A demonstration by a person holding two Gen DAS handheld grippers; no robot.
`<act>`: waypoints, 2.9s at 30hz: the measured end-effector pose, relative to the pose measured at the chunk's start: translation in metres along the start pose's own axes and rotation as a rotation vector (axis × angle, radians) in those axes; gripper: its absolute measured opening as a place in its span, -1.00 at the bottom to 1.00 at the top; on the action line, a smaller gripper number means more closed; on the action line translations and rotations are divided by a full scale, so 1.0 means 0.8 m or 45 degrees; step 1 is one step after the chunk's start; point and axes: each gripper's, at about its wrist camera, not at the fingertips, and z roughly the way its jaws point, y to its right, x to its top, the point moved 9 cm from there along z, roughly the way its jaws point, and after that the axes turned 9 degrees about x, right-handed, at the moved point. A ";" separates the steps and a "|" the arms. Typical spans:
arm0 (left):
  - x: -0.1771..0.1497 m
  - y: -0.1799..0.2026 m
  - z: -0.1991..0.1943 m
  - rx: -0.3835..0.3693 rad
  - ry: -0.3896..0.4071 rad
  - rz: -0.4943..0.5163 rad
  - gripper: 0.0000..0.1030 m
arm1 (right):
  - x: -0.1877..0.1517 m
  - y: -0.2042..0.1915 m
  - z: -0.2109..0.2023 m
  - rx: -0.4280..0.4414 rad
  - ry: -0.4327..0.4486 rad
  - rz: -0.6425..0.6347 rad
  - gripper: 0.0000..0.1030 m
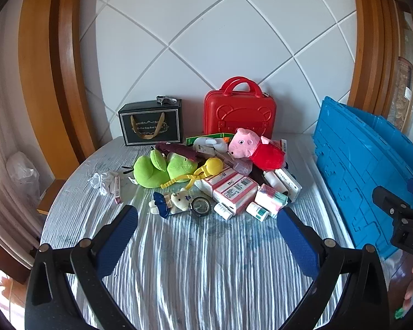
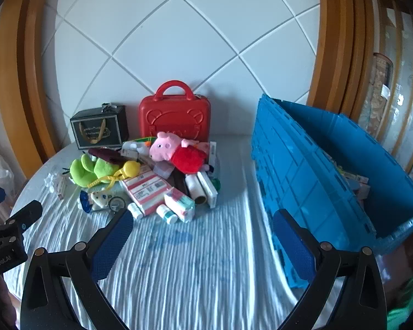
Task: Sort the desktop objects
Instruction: 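Grasp the red-label white bottle with left gripper while right gripper approaches green-label bottle, then lift the red-label bottle with left gripper while right gripper grasps the green-label bottle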
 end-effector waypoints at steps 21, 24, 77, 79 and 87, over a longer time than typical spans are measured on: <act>-0.082 -0.048 0.294 0.239 -0.478 -0.065 0.93 | -0.054 0.055 0.334 0.218 -0.478 0.041 0.87; -0.091 -0.021 0.329 0.188 -0.512 -0.007 0.78 | -0.079 0.051 0.355 0.243 -0.533 0.078 0.27; -0.127 0.094 0.356 0.002 -0.622 0.044 -0.47 | -0.165 -0.033 0.428 0.490 -0.678 -0.068 0.11; -0.124 0.094 0.350 0.001 -0.620 0.035 -0.48 | -0.164 -0.035 0.432 0.483 -0.665 -0.088 0.08; -0.077 0.084 0.277 0.017 -0.518 0.026 -0.48 | -0.135 -0.048 0.380 0.500 -0.573 -0.118 -0.34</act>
